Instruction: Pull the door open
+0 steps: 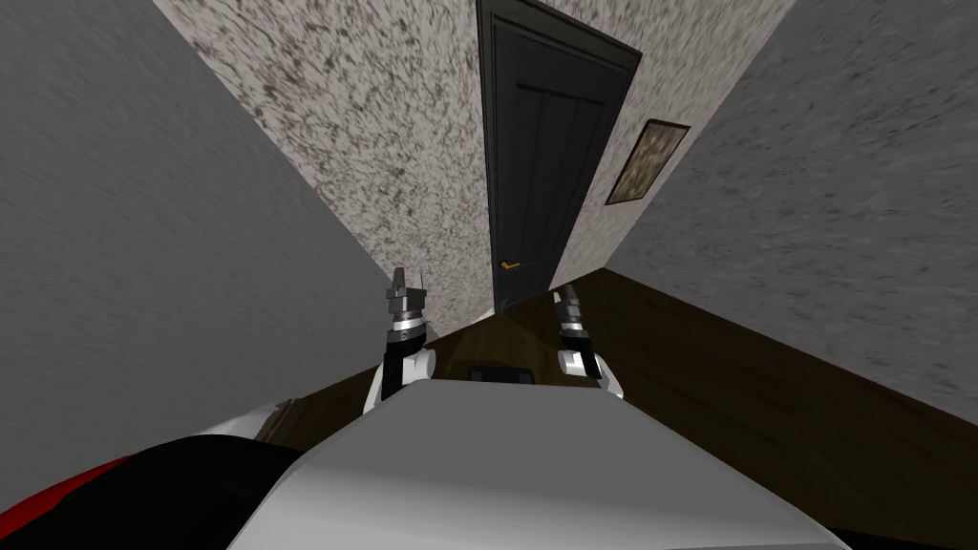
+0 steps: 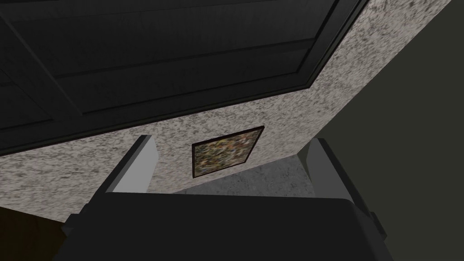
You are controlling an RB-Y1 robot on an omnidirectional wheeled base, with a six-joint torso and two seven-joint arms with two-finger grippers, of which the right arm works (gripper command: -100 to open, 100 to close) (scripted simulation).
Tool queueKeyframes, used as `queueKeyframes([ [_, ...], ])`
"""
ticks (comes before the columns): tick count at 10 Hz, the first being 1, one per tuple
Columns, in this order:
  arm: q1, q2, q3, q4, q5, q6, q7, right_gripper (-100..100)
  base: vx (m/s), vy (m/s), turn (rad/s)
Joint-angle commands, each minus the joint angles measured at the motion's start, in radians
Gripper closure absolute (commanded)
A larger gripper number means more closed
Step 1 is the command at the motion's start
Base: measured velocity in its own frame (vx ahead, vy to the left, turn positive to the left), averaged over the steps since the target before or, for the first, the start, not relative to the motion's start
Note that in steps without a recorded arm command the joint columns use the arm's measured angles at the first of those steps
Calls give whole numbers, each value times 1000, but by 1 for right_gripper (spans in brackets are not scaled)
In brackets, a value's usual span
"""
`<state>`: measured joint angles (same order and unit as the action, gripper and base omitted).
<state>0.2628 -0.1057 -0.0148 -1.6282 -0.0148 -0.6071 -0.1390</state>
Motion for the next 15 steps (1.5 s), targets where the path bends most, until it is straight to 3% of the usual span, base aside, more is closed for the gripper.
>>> queueKeyframes([
  [1, -22, -7, 3, 50, -9, -13, 3, -100, 85, -30, 216],
  [2, -22, -7, 3, 59, -9, -13, 3, -100, 62, -34, 58],
  [5, -60, -21, 8, 165, -27, -36, 6, -100, 68, -44, 171],
  [15, -150, -52, 21, 404, -69, -91, 15, -100, 57, -41, 133],
])
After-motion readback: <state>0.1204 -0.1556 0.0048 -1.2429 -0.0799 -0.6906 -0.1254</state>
